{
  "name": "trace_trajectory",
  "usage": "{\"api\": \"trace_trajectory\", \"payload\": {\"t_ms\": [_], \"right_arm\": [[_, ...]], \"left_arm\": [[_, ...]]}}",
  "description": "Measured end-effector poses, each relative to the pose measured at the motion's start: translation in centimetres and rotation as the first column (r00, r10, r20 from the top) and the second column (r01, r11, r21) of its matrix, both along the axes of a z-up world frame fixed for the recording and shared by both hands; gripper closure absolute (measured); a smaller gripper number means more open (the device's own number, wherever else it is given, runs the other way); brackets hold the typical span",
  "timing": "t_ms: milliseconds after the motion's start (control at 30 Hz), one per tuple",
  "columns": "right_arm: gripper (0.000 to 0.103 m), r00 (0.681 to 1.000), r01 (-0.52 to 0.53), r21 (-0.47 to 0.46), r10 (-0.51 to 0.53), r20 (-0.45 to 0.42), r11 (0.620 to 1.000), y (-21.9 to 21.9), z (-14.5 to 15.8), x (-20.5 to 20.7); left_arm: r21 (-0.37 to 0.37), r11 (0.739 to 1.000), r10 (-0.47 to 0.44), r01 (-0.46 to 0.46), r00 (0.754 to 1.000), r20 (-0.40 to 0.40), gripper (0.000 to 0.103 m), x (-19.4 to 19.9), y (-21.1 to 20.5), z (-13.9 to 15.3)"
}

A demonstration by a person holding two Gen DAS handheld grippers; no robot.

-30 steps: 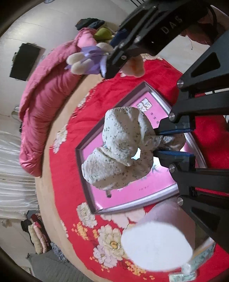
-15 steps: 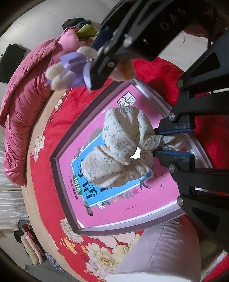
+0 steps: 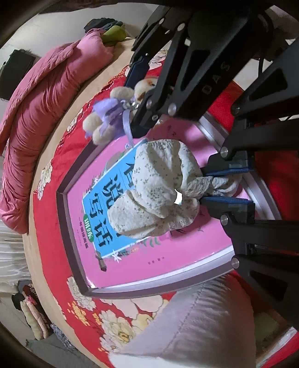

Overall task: Organize soft objects
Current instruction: 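Lift the scrunchie and teddy bear and carry both toward the pink tray, then lower the scrunchie onto the book with the left tool while the right tool releases the bear beside it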

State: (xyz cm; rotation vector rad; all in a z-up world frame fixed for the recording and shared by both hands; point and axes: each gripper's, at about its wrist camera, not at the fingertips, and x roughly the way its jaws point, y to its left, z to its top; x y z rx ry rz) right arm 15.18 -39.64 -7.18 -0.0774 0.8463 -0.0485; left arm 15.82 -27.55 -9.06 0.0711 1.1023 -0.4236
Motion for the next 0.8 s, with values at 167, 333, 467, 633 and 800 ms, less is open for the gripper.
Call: {"api": "trace_trajectory", "payload": {"t_ms": [167,333,467,633,800], "right_arm": [[0.046,0.999,-0.008,-0.013,0.007,-0.033,1.000,0.9,-1.3,1.0],[0.043,0.997,0.023,-0.013,-0.024,-0.067,1.000,0.3,-2.3,1.1],[0.042,0.998,0.025,-0.013,-0.025,-0.054,1.000,0.3,-2.0,0.7],[0.038,0.999,0.015,-0.035,-0.017,-0.042,0.999,0.6,-1.6,0.3],[0.037,0.999,0.021,-0.039,-0.023,-0.048,0.999,0.6,-1.7,-0.1]], "left_arm": [[-0.004,1.000,0.011,-0.011,1.000,-0.016,0.087,-0.2,0.6,-0.3],[-0.016,1.000,0.016,-0.017,0.999,-0.033,0.087,-0.1,0.9,-0.3],[-0.031,0.999,0.021,-0.022,0.999,-0.047,0.087,0.0,1.1,-0.3],[-0.051,0.998,0.028,-0.032,0.998,-0.063,0.087,0.1,1.4,-0.3],[-0.048,0.998,0.028,-0.031,0.997,-0.068,0.087,0.2,1.4,-0.3]]}}
